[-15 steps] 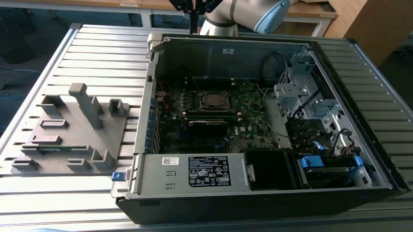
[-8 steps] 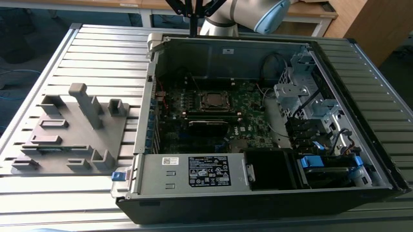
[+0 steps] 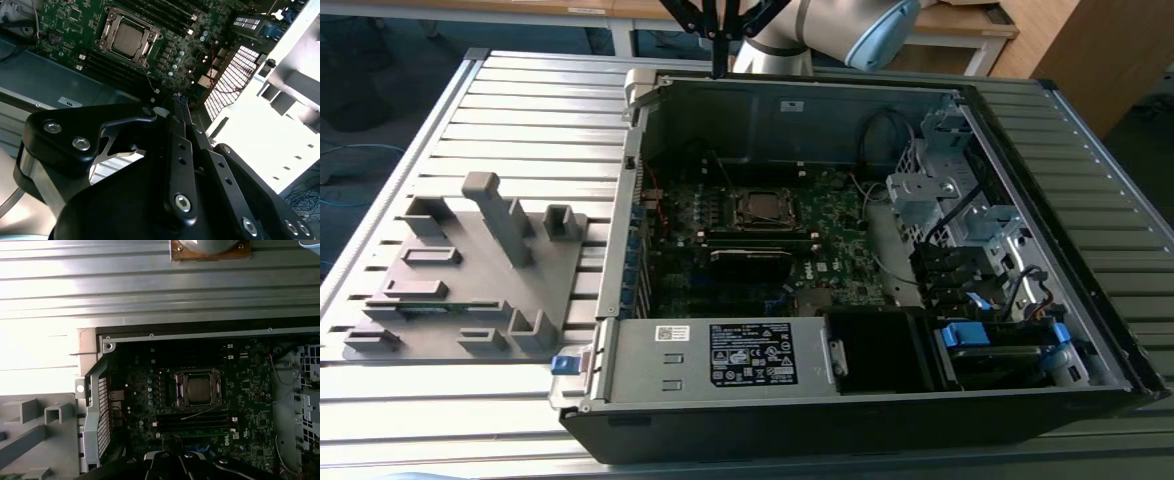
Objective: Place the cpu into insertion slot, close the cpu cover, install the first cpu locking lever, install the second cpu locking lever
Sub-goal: 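Install the first cpu locking lever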
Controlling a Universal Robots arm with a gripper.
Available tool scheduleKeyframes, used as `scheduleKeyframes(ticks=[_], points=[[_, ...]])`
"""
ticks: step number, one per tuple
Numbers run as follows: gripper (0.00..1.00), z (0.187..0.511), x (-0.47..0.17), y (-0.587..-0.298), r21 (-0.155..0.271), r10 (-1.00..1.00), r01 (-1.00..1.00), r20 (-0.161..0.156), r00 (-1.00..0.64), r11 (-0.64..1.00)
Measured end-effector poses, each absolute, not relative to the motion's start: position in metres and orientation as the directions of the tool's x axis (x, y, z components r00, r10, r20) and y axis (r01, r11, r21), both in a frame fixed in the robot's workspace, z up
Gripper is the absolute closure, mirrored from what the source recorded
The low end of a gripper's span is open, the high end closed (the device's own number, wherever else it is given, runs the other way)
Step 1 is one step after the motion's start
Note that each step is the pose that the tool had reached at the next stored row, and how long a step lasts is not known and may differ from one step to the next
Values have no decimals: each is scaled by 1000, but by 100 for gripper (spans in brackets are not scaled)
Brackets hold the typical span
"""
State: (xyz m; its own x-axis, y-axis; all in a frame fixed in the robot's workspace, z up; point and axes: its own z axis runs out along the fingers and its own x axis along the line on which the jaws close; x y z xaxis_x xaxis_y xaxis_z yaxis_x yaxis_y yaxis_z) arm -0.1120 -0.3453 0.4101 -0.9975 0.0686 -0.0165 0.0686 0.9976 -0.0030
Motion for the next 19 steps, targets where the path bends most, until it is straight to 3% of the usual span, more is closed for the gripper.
scheduleKeyframes(ticks=[19], points=[[90, 403, -112, -345, -3, 69, 69, -17, -998, 998]])
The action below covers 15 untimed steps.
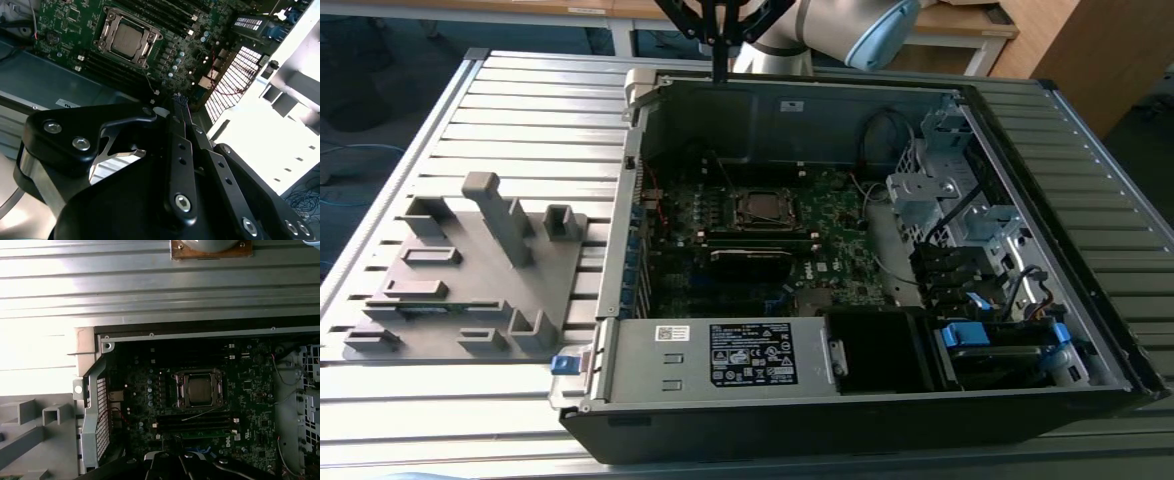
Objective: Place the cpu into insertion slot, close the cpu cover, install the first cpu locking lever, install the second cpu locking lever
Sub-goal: 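Install the first cpu locking lever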
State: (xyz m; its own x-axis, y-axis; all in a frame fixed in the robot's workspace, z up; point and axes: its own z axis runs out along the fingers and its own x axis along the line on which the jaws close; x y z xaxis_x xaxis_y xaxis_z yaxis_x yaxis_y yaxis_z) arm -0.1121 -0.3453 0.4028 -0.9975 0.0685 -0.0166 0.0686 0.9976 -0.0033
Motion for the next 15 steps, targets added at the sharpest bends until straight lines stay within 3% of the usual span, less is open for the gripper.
scheduleKeyframes(ticks=[15], points=[[90, 380, -113, -345, -4, 69, 69, -16, -998, 998]])
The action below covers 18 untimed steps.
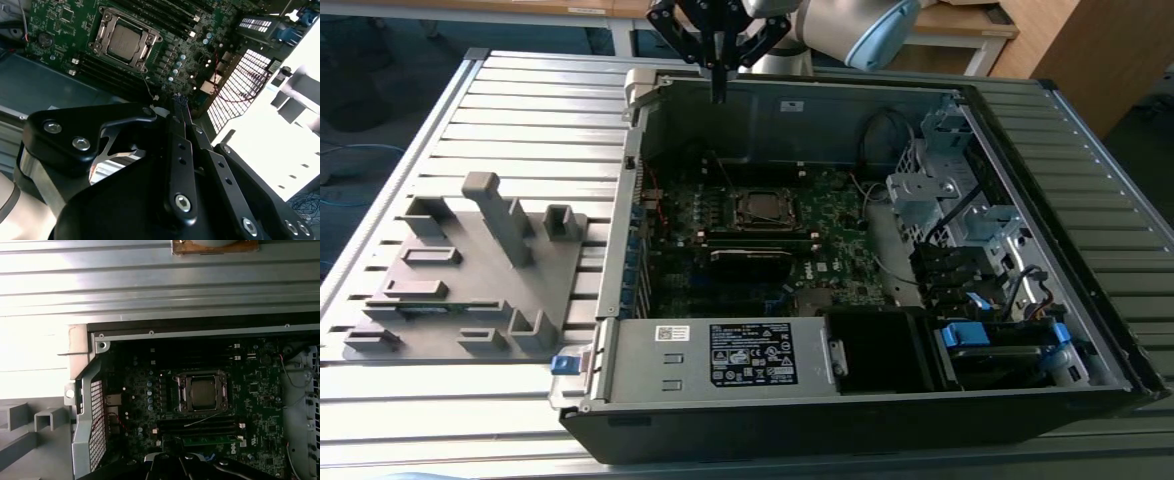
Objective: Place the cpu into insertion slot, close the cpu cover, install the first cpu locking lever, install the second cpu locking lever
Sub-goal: 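Install the first cpu locking lever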
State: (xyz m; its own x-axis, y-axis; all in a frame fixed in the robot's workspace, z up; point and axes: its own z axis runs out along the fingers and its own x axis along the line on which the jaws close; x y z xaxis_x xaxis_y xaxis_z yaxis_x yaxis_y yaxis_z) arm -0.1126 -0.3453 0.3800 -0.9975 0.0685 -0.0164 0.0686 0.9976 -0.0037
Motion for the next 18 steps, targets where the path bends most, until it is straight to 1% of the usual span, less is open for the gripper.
scheduleKeyframes(ticks=[18], points=[[90, 375, -113, -345, -4, 69, 69, -16, -998, 998]])
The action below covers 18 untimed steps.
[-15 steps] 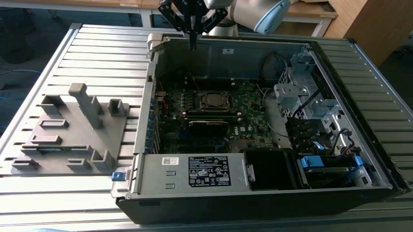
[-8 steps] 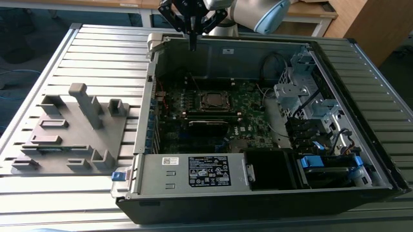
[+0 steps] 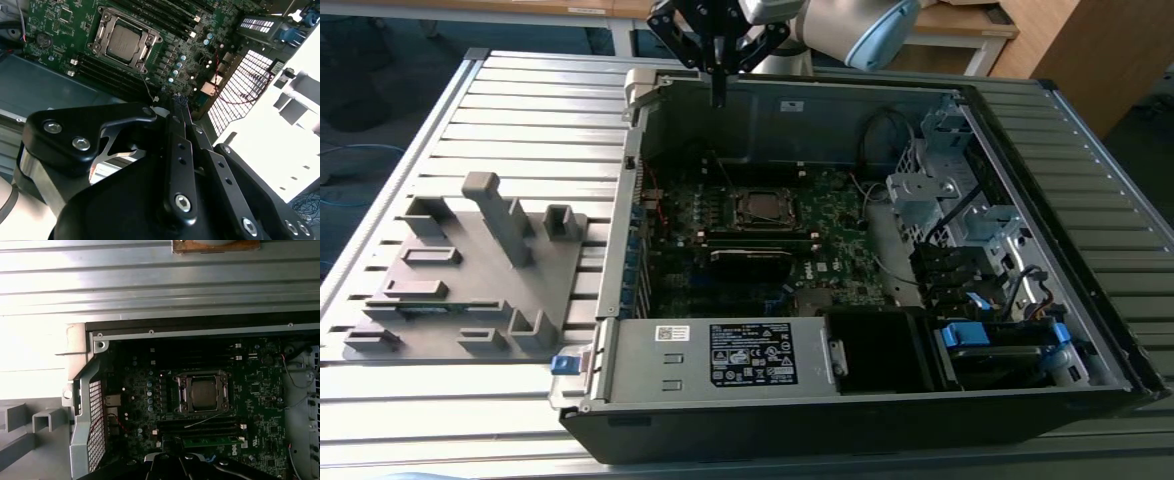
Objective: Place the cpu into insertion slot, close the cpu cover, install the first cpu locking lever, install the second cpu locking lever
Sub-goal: 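Install the first cpu locking lever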
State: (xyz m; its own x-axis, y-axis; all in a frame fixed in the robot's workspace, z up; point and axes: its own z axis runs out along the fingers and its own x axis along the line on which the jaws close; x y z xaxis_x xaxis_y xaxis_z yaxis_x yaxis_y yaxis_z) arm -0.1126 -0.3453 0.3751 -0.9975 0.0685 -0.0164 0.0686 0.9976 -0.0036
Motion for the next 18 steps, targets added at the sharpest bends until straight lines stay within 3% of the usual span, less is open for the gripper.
scheduleKeyframes(ticks=[18], points=[[90, 358, -114, -345, -4, 69, 69, -16, -998, 998]])
